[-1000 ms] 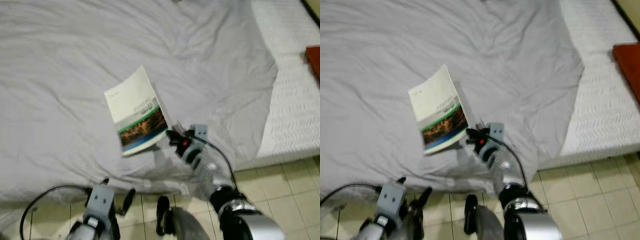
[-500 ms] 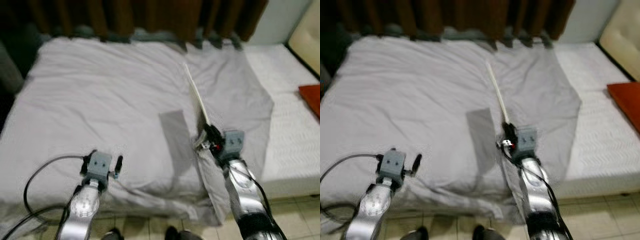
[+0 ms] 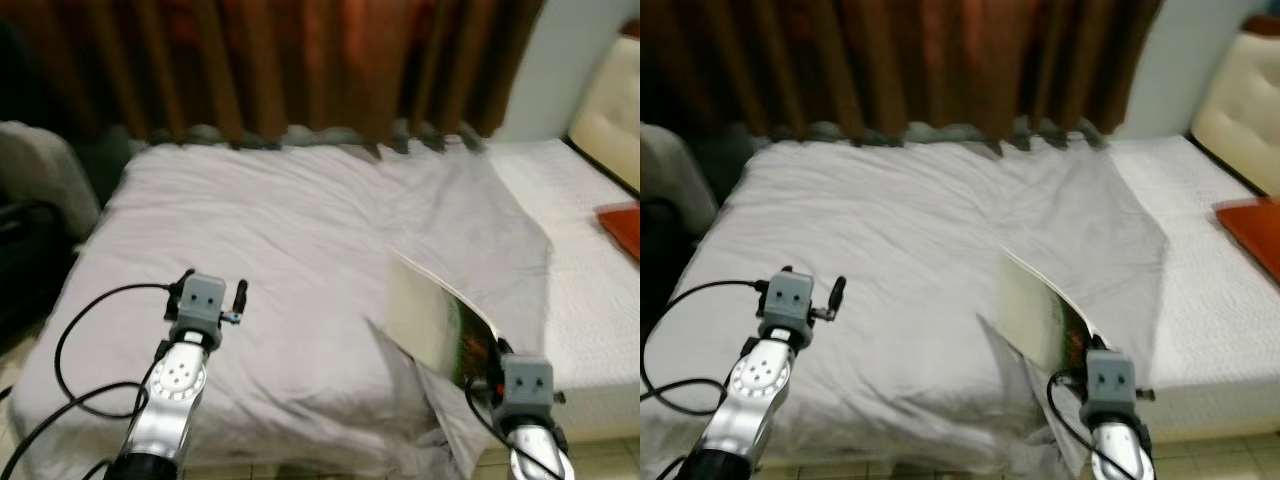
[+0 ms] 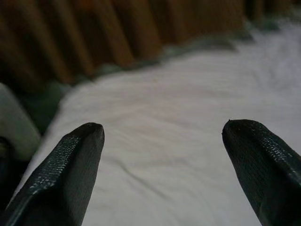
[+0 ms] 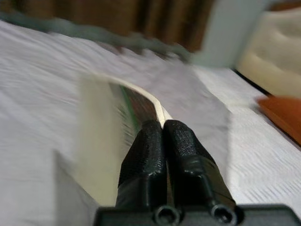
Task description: Clean up the room
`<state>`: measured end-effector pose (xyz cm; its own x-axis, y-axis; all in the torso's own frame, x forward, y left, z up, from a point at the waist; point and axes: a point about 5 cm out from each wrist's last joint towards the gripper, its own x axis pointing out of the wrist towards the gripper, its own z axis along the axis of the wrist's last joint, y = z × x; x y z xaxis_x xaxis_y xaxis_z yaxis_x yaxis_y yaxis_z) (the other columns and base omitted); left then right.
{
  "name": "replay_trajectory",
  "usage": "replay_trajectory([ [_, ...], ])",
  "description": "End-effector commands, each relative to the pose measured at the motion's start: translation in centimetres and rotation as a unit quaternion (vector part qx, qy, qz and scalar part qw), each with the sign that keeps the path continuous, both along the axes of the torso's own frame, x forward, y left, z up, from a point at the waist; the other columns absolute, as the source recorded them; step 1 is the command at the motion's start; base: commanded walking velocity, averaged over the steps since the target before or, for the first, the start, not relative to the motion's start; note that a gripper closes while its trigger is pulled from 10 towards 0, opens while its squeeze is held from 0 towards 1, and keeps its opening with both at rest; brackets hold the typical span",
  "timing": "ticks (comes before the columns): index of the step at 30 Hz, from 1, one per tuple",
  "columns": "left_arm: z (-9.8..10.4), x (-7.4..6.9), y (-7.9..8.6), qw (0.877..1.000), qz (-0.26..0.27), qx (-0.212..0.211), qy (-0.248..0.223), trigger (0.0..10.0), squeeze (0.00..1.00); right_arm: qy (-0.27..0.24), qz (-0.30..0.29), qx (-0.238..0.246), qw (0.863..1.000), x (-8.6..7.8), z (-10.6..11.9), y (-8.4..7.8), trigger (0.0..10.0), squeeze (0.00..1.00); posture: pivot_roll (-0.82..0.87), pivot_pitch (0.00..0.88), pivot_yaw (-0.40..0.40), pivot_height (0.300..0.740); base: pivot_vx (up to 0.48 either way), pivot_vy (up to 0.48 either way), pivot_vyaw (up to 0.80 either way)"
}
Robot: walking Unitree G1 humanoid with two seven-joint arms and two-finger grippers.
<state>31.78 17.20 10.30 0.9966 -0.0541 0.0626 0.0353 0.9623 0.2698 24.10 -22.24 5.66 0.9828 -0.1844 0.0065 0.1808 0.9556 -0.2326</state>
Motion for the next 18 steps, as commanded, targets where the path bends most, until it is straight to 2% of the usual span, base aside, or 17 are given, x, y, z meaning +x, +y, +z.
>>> replay_trajectory([
  [1,-1.3,-0.5,0.1,1.0,0.006,-0.005,0.023,10.0,0.0,-0.058,0.02,-0.024,0.998,1.5,2.9,0.7,0.0,0.0,-0.01,0.0,-0.016,0.74,0.307,-0.364,0.0],
  [5,-1.7,-0.6,-0.5,1.0,0.008,-0.012,0.025,10.0,0.0,-0.079,0.047,-0.036,0.995,3.3,4.2,0.8,0.0,0.0,-0.01,0.0,-0.027,0.74,0.31,-0.362,0.0],
  [10,-2.2,-0.9,-0.4,0.999,0.005,-0.022,0.033,10.0,0.0,-0.076,0.054,-0.037,0.995,3.9,4.5,0.8,0.0,0.0,0.0,0.0,-0.04,0.74,0.312,-0.362,0.0],
  [15,-3.0,-1.5,0.1,0.999,-0.003,-0.015,0.047,10.0,0.0,-0.054,0.065,-0.024,0.996,3.1,3.4,1.3,0.0,0.0,0.01,0.0,-0.041,0.74,0.312,-0.361,0.0],
  [18,-3.5,-2.5,0.2,0.999,-0.01,-0.016,0.051,10.0,0.0,-0.042,0.068,-0.019,0.997,2.2,2.8,1.4,0.0,0.0,0.0,0.0,-0.045,0.74,0.314,-0.361,0.0],
])
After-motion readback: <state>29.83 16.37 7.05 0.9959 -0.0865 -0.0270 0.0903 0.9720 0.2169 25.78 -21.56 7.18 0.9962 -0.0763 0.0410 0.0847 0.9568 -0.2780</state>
